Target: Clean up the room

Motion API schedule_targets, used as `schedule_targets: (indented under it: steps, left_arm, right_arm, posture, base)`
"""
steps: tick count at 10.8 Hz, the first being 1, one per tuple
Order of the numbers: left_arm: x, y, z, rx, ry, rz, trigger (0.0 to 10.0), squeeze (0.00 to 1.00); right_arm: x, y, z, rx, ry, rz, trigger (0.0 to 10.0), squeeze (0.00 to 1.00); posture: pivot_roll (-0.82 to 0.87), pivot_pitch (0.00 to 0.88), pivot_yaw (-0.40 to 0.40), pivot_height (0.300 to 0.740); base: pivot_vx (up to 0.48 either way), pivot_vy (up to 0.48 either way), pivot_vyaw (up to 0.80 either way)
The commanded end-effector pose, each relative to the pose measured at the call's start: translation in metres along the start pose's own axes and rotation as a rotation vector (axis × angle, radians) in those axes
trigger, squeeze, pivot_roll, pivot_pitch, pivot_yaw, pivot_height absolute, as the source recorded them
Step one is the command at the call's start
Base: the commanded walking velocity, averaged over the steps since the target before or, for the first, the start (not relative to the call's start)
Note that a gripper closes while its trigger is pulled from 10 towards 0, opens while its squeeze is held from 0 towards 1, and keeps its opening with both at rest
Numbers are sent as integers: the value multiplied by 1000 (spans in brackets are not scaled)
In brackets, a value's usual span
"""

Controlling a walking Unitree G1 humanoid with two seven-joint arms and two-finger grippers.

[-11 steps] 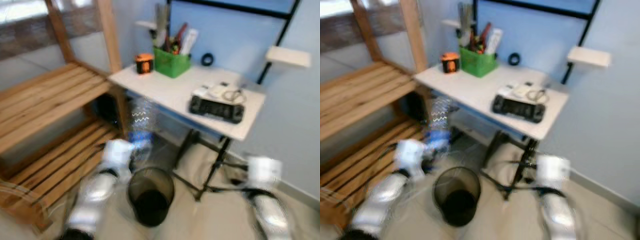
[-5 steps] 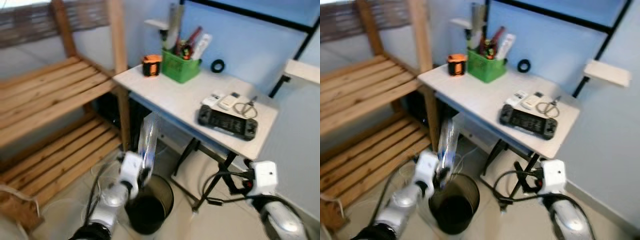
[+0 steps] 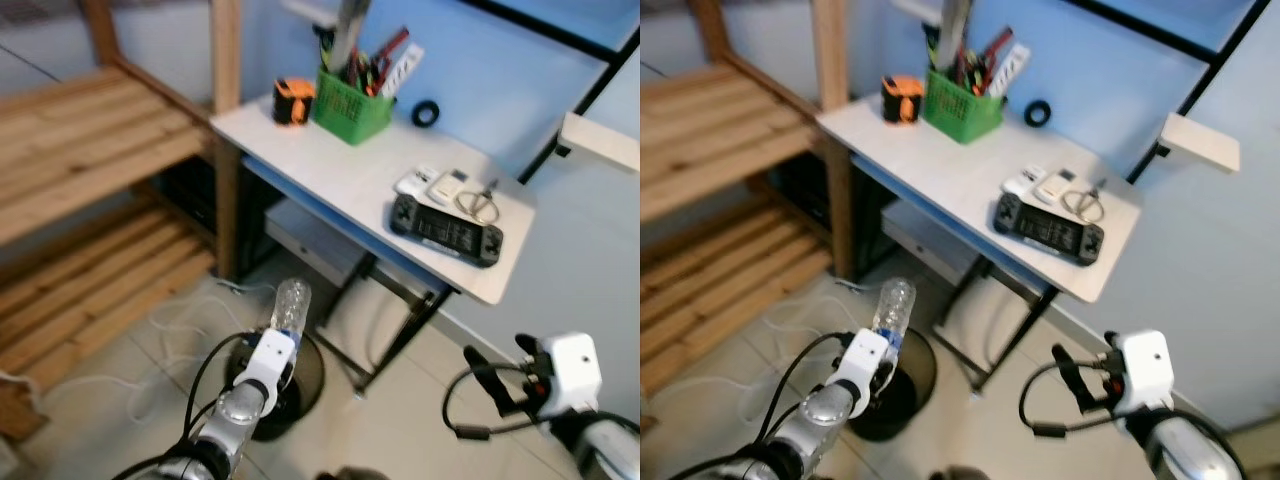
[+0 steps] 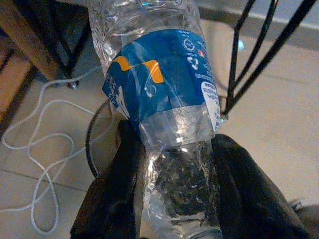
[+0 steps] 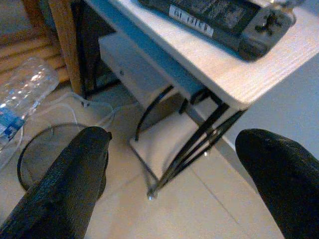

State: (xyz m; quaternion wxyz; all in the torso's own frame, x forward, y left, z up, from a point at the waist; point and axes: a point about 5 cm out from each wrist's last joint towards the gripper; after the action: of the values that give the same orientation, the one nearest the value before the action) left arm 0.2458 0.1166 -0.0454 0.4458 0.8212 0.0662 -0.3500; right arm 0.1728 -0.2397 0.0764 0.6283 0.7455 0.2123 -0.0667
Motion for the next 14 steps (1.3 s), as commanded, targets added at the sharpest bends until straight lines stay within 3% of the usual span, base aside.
schedule_targets:
  steps: [1,2,3,4,7,13,14]
  left_arm:
    - [1,3,3,18,-2,1,10000,0]
    - [0,-2,3,14,-1,-25,10000,0]
    - [0,-5,0,18,12,-46,10000,137]
    - [0,-7,-1,34,18,-61,10000,1000]
    - [-3,-18,-10,121,80,-116,10000,1000]
    - [-2,-13,-22,119,112,-90,10000,1000]
    - [-1,-8,-23,92,113,-65,10000,933]
  right_arm:
    - [-6,6,7,-3,-16,4,10000,0]
    - [-12,6,7,1,-9,-14,10000,0]
    - [-14,8,5,6,7,-29,10000,0]
    - [-17,10,6,10,5,-38,10000,0]
    - [-25,6,6,24,-6,-59,10000,0]
    - [-32,0,5,42,-12,-82,10000,0]
    - [-31,0,5,43,-17,-79,10000,0]
  posture:
    - [-349,133,-203,732]
    - [-352,134,-211,732]
    - [-355,133,-217,732]
    - [-357,135,-221,732]
    - [-366,139,-228,732]
    - [-373,138,-222,732]
    - [-372,134,-212,732]
  base:
    - [0,0,0]
    - [0,0,0]
    - [0,0,0]
    - [0,0,0]
    - [0,0,0]
    - [0,0,0]
    - [0,0,0]
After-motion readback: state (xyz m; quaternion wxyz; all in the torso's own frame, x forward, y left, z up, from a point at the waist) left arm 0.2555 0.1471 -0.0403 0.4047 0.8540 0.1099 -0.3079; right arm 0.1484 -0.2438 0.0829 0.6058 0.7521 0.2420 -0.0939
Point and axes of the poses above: a point about 5 cm out from each wrist's last joint towards the gripper, its own x axis pointing out of the wrist towards the gripper, its own y axis along the axis of the wrist's last joint, z = x × y, and after that the axes turned 14 degrees about x, right-handed
